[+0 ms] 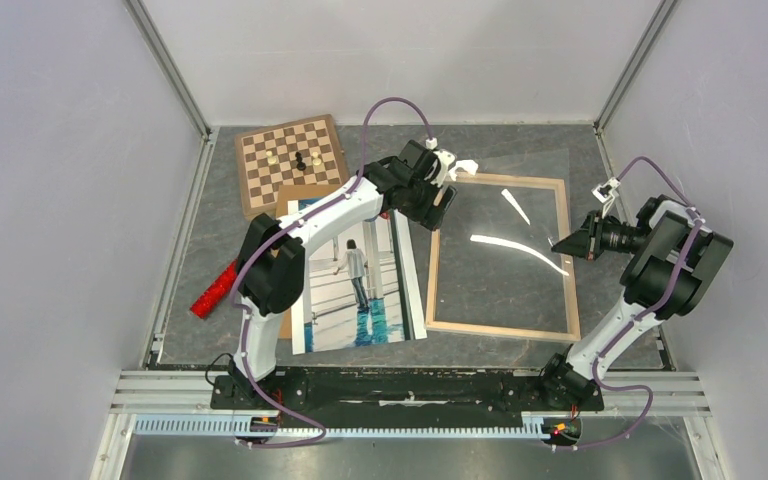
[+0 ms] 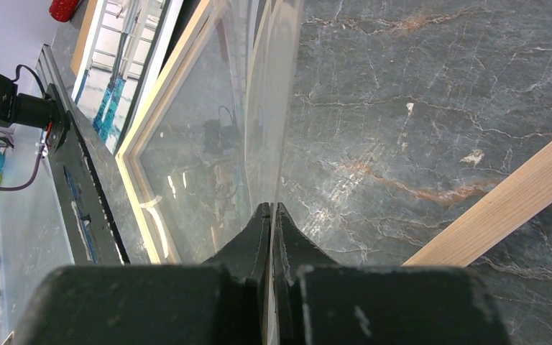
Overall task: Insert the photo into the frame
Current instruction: Place the photo frame item in the photo frame.
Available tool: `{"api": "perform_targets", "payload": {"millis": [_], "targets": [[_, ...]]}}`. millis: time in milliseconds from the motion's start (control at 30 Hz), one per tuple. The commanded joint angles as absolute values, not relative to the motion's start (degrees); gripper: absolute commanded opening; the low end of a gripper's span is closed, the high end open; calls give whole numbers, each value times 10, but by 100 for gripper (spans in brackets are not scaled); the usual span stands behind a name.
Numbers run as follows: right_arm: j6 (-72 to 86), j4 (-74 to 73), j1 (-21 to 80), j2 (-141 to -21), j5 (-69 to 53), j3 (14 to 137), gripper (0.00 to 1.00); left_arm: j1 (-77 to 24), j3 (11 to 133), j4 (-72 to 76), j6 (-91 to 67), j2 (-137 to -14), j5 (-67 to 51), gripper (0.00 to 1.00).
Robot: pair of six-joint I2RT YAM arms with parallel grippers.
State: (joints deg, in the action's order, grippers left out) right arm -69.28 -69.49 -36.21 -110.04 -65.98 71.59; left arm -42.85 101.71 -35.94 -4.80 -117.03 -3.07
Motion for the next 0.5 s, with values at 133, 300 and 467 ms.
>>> {"api": "perform_targets", "payload": {"millis": [133, 300, 467], "targets": [[-720, -690, -359, -1114, -695, 741, 0, -425, 1045, -356, -25, -1150, -27, 86], [-719, -689, -359, -1118, -696, 749, 0, -425, 1048, -356, -25, -1151, -26, 86], [-718, -690, -359, -1124, -700, 757, 0, -425, 1048, -357, -24, -1154, -26, 87]]}}
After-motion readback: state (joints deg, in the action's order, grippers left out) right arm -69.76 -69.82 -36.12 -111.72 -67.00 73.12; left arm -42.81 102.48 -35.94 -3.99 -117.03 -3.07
